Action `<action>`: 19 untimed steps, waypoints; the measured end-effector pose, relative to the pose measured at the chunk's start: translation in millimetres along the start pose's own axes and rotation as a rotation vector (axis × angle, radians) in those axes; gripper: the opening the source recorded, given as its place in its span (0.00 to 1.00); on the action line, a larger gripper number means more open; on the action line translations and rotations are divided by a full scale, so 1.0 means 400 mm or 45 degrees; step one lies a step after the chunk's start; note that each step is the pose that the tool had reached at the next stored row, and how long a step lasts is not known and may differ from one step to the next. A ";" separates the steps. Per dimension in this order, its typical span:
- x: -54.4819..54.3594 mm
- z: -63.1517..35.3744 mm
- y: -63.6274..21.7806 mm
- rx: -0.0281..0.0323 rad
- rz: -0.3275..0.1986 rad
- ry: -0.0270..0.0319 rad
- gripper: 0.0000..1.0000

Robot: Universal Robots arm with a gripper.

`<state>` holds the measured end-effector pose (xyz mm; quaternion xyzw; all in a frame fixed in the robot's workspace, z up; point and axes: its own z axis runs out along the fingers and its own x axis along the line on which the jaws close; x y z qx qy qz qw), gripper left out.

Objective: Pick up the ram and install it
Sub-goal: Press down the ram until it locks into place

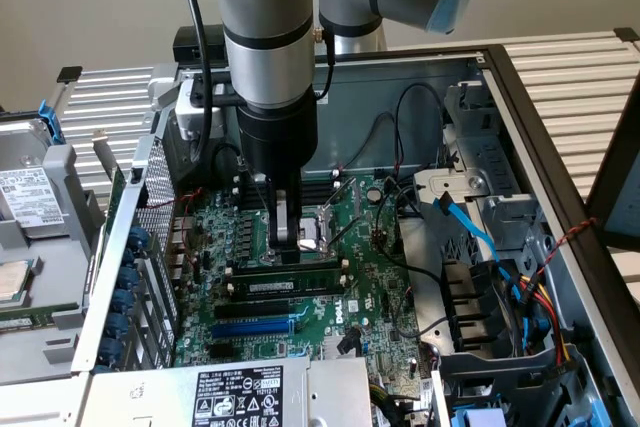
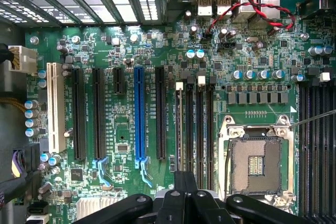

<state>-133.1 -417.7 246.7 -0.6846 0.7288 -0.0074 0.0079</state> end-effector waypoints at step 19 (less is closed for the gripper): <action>0.000 -0.006 0.000 0.0004 0.286 0.0062 0.10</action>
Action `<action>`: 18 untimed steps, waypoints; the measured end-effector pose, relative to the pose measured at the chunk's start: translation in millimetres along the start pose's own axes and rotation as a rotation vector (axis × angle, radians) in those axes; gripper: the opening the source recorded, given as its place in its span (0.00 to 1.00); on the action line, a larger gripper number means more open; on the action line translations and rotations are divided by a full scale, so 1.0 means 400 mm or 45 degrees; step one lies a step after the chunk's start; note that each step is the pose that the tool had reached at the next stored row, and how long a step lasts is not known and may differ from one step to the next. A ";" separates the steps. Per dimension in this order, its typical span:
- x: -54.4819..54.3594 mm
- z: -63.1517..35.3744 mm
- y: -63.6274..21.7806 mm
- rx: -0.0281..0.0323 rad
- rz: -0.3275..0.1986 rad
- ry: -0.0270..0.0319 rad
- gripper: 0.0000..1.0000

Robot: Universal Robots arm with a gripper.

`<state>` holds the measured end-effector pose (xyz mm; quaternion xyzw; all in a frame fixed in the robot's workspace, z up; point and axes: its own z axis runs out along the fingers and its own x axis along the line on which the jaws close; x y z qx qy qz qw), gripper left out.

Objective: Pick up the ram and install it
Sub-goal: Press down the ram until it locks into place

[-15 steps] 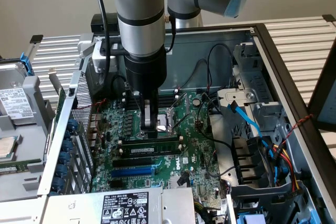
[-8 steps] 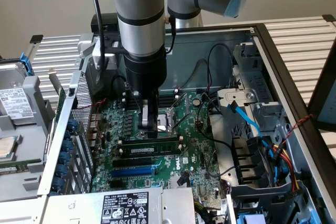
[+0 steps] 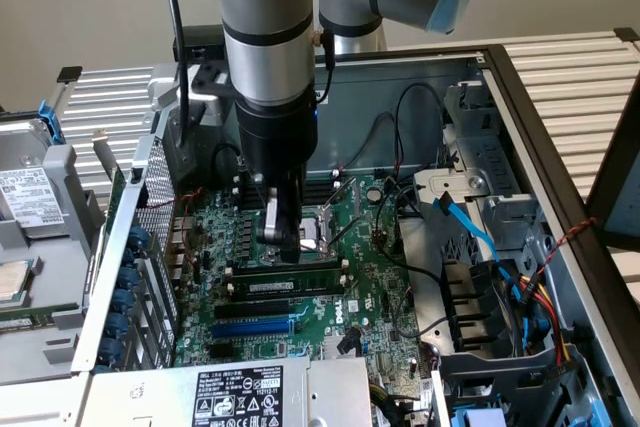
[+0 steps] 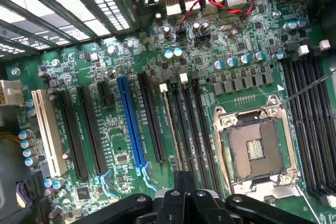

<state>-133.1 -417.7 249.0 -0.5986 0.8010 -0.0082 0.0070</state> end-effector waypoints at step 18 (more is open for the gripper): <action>0.000 -0.017 0.000 0.0002 0.291 0.0065 0.10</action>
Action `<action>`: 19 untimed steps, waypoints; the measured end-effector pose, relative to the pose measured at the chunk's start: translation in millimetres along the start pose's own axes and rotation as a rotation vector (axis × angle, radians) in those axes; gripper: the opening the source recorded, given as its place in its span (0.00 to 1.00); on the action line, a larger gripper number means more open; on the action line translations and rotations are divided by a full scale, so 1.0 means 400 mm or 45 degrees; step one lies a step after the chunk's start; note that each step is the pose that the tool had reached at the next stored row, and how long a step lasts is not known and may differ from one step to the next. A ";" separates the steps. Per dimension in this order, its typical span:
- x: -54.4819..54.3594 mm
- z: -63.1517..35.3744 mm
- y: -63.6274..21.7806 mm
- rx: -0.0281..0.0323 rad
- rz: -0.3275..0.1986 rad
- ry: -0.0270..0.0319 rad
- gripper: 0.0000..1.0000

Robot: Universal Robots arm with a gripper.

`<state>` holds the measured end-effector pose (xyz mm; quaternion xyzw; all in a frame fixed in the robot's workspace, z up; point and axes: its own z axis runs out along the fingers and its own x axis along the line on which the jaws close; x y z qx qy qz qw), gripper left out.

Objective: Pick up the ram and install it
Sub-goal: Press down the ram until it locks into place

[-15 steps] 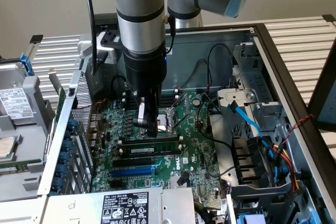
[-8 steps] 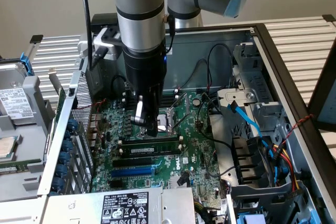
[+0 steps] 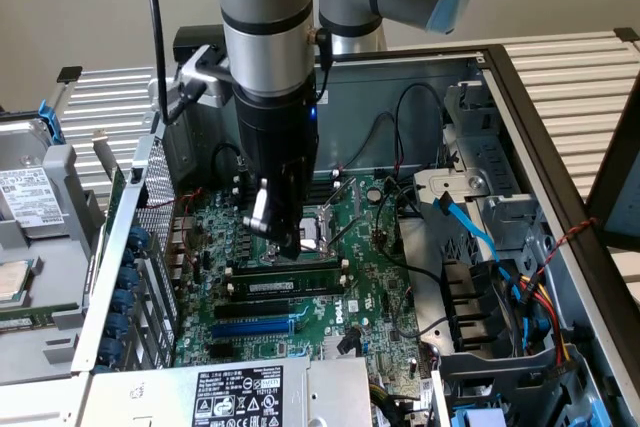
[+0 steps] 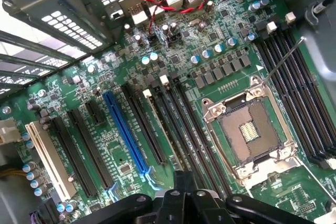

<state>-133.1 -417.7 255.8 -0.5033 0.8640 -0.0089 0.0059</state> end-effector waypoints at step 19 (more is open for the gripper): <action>0.000 -0.008 0.000 0.0005 0.319 0.0068 0.10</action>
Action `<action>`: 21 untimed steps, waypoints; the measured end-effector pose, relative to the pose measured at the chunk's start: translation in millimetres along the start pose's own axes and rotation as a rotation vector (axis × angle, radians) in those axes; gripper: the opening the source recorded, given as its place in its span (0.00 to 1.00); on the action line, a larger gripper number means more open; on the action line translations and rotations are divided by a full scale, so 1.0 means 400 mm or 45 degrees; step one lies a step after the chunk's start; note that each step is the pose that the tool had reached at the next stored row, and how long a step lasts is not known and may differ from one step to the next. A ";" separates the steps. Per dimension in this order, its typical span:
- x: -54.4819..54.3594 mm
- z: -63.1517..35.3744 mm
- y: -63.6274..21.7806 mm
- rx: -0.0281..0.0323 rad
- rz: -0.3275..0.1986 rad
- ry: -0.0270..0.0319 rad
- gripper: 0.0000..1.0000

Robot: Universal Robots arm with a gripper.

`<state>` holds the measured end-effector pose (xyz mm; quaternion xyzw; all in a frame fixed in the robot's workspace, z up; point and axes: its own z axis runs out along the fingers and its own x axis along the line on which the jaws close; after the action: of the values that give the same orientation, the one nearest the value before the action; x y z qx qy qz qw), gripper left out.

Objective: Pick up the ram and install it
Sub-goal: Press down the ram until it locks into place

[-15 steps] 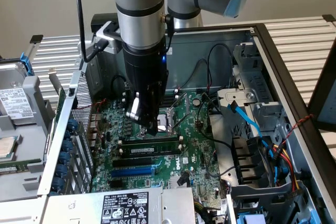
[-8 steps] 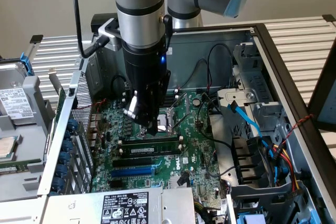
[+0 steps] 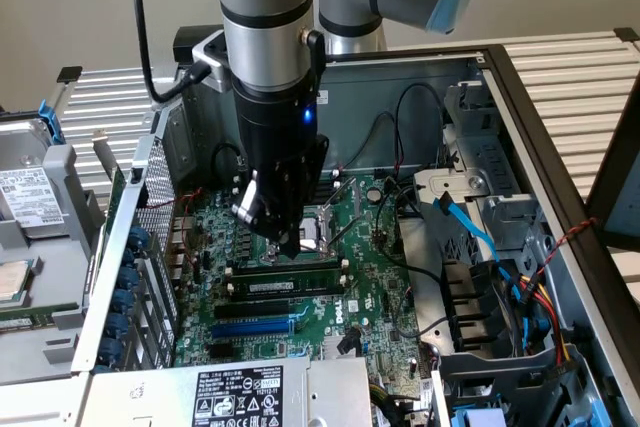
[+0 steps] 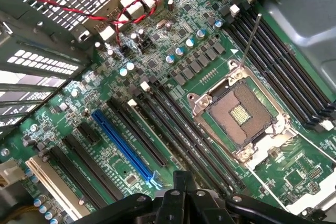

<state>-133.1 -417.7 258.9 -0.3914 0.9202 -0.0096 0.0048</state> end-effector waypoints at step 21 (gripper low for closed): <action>0.000 0.000 0.000 0.0004 0.356 0.0076 0.10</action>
<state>-133.1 -417.7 259.0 -0.2593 0.9657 -0.0102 0.0034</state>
